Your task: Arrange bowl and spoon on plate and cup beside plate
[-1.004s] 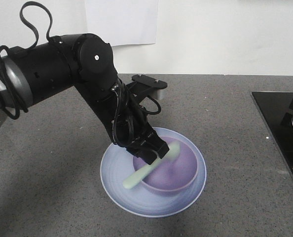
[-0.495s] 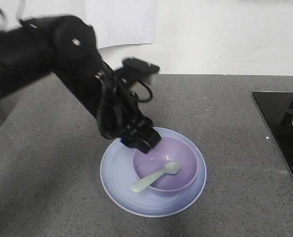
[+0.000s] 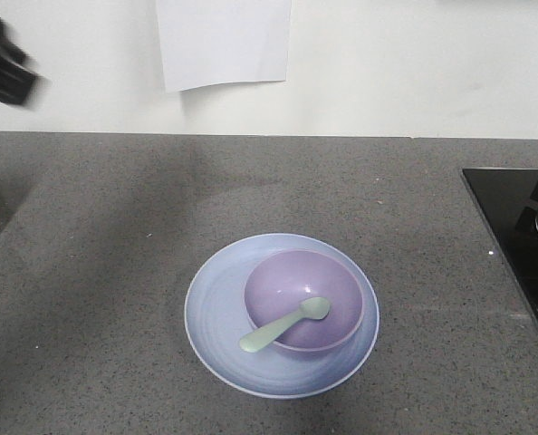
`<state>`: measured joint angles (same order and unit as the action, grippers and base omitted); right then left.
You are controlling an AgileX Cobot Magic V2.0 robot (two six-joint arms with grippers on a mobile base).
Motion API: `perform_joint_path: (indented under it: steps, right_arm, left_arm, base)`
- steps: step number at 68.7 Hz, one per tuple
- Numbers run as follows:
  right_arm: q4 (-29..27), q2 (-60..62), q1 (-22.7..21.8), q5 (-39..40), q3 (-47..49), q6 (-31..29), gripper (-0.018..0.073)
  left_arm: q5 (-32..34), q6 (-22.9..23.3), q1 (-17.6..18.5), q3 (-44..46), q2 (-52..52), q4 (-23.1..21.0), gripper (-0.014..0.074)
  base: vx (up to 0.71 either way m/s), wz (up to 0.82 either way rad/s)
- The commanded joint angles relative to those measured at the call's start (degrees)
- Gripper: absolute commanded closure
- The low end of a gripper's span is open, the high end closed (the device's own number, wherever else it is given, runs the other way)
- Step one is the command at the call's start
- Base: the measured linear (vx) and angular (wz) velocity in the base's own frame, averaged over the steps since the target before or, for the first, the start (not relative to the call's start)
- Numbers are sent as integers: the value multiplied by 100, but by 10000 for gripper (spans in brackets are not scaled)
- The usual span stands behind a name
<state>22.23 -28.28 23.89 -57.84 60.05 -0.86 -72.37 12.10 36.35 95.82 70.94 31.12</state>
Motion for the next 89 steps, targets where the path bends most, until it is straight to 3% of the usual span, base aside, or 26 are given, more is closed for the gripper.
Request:
perform_joint_path:
  steps: [1,14,26,33,43,52,68,78,85,86,89]
  right_arm:
    - [119,-70,-13,450,116,21,564]
    - [95,-70,-13,445,116,26,564]
    - [95,-70,-13,351,116,26,564]
    - [95,-70,-13,238,116,32,564]
    - [42,-70,-13,226,116,86,564]
    - [-5,-70,-13,226,116,86,564]
    - [-43,-70,-13,161,116,86,564]
    - [-50,-70,-13,138,116,86,564]
    - [-50,-58,-13,124,116,86,564]
    - [-50,-58,-13,124,116,86,564]
    - [-54,-58,-13,119,116,86,564]
  left_arm:
    - [105,514,24,155,-534,1177,220]
    - [105,1338,24,155,-1060,2534,220]
    - [158,1719,24,155,-1084,3623,220]
    - [340,1807,24,155,-1028,4125,220]
    - [945,2440,24,155,-1014,4974,220]
    - [1076,2750,24,155,-981,5360,220]
    - [802,2807,24,155,-952,5131,220]
    - [259,2511,24,155,-952,3899,220]
    - [159,2227,24,155,-891,3348,220]
    - [110,2066,24,149,-781,2863,220]
    - [110,1987,24,149,-736,2656,220]
  base:
    - [0,0]
    - [0,0]
    - [0,0]
    - [0,0]
    - [0,0]
    - [0,0]
    - [0,0]
    - [0,0]
    - [0,0]
    - [0,0]
    - [0,0]
